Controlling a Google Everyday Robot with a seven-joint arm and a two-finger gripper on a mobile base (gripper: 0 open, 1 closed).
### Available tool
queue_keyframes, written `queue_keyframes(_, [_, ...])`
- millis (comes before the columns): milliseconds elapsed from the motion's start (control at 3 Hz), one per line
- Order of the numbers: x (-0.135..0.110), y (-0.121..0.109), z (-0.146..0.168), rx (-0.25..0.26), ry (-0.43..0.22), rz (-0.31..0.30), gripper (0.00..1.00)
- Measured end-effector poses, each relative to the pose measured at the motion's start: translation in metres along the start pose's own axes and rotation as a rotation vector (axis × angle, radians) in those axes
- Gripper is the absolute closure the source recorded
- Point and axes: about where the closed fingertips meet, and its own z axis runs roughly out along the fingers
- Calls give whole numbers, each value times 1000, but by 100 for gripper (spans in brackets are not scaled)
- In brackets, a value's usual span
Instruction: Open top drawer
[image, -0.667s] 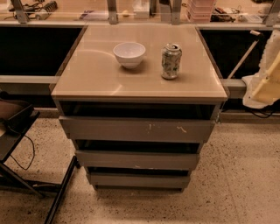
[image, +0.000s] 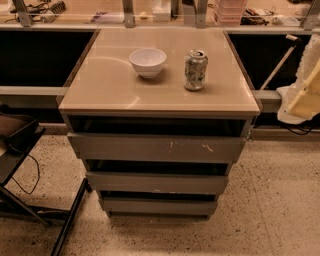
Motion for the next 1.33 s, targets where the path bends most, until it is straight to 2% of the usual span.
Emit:
queue_keyframes(667, [23,41,31,-56,62,9,0])
queue_keyframes(1000, [23,41,31,-56,62,9,0])
queue_keyframes(1333, [33,63,50,-81,39,34,0])
